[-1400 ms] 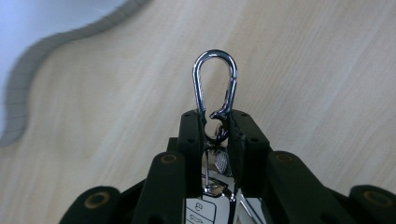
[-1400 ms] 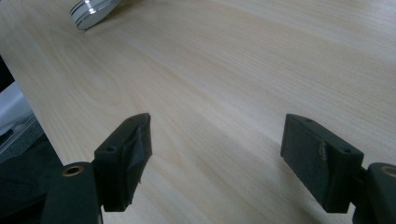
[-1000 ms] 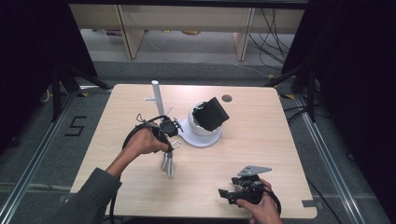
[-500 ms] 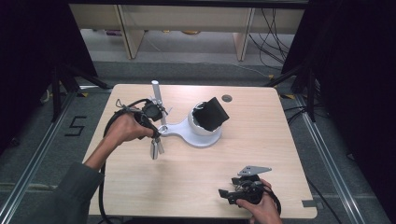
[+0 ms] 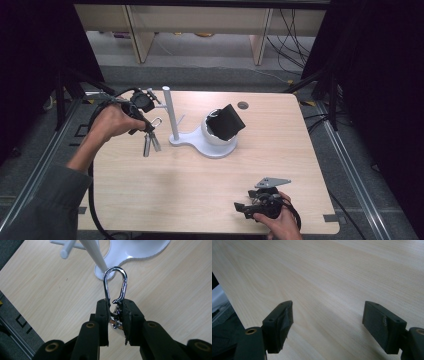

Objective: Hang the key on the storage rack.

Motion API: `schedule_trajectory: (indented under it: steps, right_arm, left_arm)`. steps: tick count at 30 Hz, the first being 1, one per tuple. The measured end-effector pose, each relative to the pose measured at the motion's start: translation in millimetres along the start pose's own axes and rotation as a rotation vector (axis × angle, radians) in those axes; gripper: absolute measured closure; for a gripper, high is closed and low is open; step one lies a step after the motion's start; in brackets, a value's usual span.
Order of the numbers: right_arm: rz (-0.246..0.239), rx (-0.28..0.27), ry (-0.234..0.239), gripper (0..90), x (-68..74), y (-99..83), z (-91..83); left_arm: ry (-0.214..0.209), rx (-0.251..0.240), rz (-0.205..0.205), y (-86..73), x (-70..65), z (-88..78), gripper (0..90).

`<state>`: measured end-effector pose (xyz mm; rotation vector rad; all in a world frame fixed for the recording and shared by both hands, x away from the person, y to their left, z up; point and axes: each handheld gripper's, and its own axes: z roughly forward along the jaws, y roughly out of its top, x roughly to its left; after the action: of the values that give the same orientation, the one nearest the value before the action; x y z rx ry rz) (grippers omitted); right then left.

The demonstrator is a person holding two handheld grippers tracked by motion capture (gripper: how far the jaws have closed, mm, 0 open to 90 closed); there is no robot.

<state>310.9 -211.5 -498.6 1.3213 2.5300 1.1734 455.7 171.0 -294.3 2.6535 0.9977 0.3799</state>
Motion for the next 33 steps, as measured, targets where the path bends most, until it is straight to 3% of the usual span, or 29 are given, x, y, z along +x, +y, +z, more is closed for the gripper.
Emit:
schedule_trajectory:
  steps: [2, 3, 10, 11, 13, 14, 15, 19, 33]
  right_arm:
    - [0.019, 0.002, -0.001, 25.5, 1.6, -0.2, -0.1]
    - [0.001, -0.001, -0.001, 25.5, 0.0, 0.1, 0.0]
    - [0.002, -0.004, 0.003, 25.5, 0.1, 0.0, -0.2]
    - [0.004, -0.003, 0.004, 25.5, 0.3, 0.0, -0.2]
    - [0.002, -0.004, 0.004, 25.5, 0.2, 0.0, -0.2]
    - [0.027, 0.001, 0.011, 25.5, 2.7, -0.3, -0.4]
    - [0.008, -0.004, 0.013, 25.5, 1.6, -0.1, -0.1]
    - [0.007, -0.006, 0.008, 25.5, 1.8, 0.0, -0.4]
    - [0.002, -0.004, 0.009, 25.5, 1.6, 0.2, -0.5]
  left_arm:
    - [0.010, -0.006, -0.020, 0.6, 3.8, -3.1, 75.4]
    - [0.011, -0.001, -0.022, 1.3, 5.5, -4.3, 75.4]
    - [0.027, -0.018, -0.072, 9.0, 17.3, -13.0, 75.4]
    - [0.033, -0.018, -0.048, 10.9, 21.2, -13.0, 75.4]
    - [0.040, -0.020, -0.058, 13.0, 24.1, -12.2, 75.4]
    - [0.036, -0.019, -0.069, 13.8, 25.2, -11.3, 75.4]
    - [0.034, -0.016, -0.066, 14.8, 27.4, -10.5, 75.4]
    - [0.042, -0.026, -0.095, 17.8, 32.0, -3.4, 75.4]
    - [0.019, -0.024, -0.105, 25.0, 36.2, 15.7, 75.3]
